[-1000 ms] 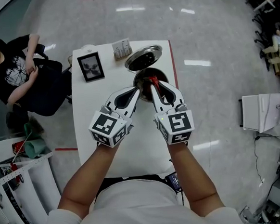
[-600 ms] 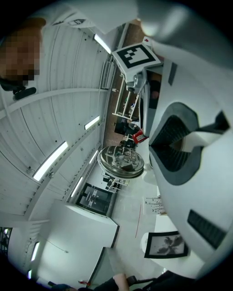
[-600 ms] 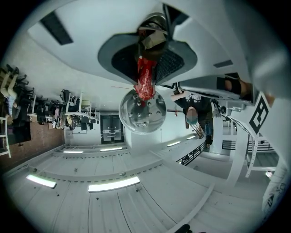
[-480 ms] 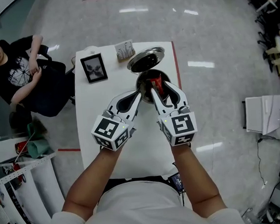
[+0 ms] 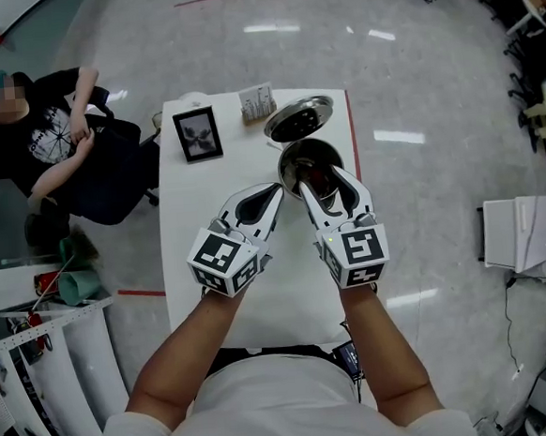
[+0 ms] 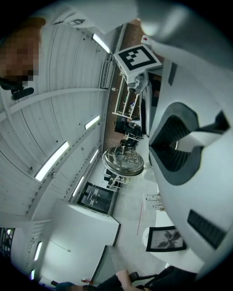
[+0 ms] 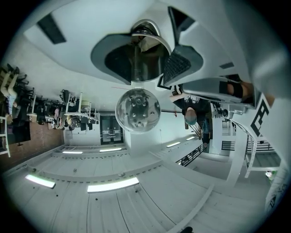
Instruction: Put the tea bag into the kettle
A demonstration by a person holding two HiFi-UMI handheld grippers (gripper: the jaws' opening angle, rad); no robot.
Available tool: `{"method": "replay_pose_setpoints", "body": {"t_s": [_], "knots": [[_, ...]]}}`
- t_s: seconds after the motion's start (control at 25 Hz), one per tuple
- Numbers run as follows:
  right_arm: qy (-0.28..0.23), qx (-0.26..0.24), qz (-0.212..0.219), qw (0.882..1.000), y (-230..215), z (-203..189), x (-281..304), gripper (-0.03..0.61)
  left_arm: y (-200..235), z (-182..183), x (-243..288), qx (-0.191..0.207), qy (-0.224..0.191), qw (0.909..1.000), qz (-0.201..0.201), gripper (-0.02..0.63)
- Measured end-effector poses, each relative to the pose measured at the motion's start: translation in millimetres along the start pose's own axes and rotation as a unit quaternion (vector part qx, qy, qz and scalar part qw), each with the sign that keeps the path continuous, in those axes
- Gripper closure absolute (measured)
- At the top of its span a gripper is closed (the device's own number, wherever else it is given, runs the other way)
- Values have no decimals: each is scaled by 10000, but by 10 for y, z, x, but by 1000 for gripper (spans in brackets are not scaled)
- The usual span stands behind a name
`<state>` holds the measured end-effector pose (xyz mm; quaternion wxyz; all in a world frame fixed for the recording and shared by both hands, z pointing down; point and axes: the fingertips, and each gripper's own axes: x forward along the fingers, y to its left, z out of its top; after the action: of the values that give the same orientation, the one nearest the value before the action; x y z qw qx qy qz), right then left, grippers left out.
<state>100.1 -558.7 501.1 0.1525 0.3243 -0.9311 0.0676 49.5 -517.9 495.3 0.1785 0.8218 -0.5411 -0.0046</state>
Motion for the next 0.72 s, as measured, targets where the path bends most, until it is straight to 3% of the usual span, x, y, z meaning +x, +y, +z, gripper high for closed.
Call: {"method": "replay_pose_setpoints", "body": {"t_s": [0.08,0.2,0.4,0.72], "knots": [[-13,-41,14,10000,55,7,-51,360,-9,23,-60,56,-11,10000,-4,603],[33,-33,190,9998,186,4,-117,453,-60,70,-163,152,-26,9999,-70,603],[-85,-190,302,9993,482,105,-298,554,-164,72,-431,188,-17,9996,-204,603],[-289,-247,111,9992,1139,242,-610,568,-242,203,-1108,389,-103,9983,-418,603]]}}
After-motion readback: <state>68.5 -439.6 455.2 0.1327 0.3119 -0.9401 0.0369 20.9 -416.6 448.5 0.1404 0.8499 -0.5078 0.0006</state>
